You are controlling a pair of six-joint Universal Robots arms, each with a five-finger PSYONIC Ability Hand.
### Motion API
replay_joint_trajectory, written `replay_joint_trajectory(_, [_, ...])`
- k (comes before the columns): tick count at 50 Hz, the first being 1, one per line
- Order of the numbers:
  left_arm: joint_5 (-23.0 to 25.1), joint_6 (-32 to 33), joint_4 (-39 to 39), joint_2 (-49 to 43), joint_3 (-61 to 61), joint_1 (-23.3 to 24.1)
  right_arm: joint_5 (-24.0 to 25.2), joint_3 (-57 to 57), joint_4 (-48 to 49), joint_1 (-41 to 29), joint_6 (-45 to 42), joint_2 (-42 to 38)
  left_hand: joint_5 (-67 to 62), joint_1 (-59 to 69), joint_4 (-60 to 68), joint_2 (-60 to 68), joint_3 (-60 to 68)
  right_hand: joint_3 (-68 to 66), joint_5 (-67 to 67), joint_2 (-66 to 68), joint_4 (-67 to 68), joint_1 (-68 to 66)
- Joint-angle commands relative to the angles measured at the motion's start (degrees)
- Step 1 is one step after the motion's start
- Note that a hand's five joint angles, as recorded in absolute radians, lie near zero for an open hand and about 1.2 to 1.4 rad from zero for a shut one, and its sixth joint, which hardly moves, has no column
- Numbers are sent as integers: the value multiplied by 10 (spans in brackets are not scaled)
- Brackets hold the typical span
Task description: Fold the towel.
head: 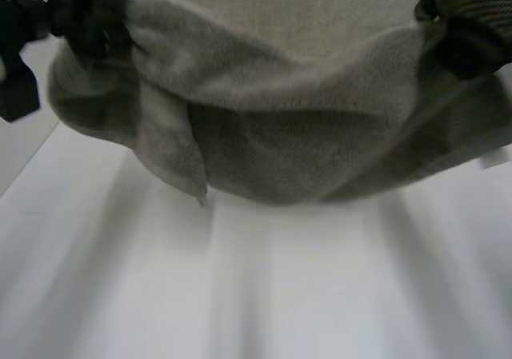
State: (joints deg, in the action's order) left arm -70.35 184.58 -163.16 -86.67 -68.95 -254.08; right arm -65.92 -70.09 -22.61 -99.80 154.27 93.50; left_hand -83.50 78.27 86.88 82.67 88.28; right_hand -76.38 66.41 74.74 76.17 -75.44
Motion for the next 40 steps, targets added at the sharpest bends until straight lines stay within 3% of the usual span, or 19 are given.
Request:
replay_joint_trajectory(1, [4,-8,13,-11,-38,-6,37,16,-38,15,-28,-38,135,17,-69,-27,-83,-36,36,53,38,-46])
replay_joint_trajectory(9, [-1,61,10,-120,-63,-6,31,10,-32,-33,-115,-118,135,17,-69,-27,-83,-36,36,53,38,-46])
replay_joint_trajectory(11, [-6,110,8,-179,-34,-5,12,33,-13,-48,-153,-167,135,17,-69,-27,-83,-36,36,53,38,-46])
replay_joint_trajectory(15, [-19,148,8,-234,36,-4,-33,76,52,-64,-153,-214,135,17,-69,-27,-83,-36,36,53,38,-46])
replay_joint_trajectory(17, [-35,152,6,-253,80,-3,-59,92,110,-73,-151,-229,135,17,-69,-27,-83,-36,36,53,38,-46])
replay_joint_trajectory(19, [-72,140,-32,-265,157,-2,-109,88,274,-94,-148,-232,135,17,-69,-27,-83,-36,36,53,38,-46])
replay_joint_trajectory(20, [-72,140,-32,-265,157,-2,-109,88,274,-94,-148,-232,135,17,-69,-27,-83,-36,36,53,38,-46])
replay_joint_trajectory(22, [-106,104,-106,-261,179,1,-142,55,436,-115,-138,-212,135,17,-69,-27,-83,-36,36,53,38,-46])
replay_joint_trajectory(24, [-122,79,-137,-248,175,3,-145,31,486,-122,-129,-186,135,17,-69,-27,-83,-36,36,53,38,-46])
replay_joint_trajectory(28, [-138,37,-179,-203,145,-2,-134,0,488,-126,-114,-142,135,17,-69,-27,-83,-36,36,53,38,-46])
replay_joint_trajectory(31, [-135,20,-198,-170,66,-5,-112,-23,431,-121,-107,-138,135,17,-69,-27,-83,-36,36,53,38,-46])
replay_joint_trajectory(35, [-135,37,-243,-149,-69,-6,-62,-75,352,-119,-106,-142,135,17,-69,-27,-83,-36,36,53,38,-46])
replay_joint_trajectory(40, [-135,88,-310,-142,-214,-14,-40,-150,324,-116,-110,-140,135,17,-69,-27,-83,-36,36,53,38,-46])
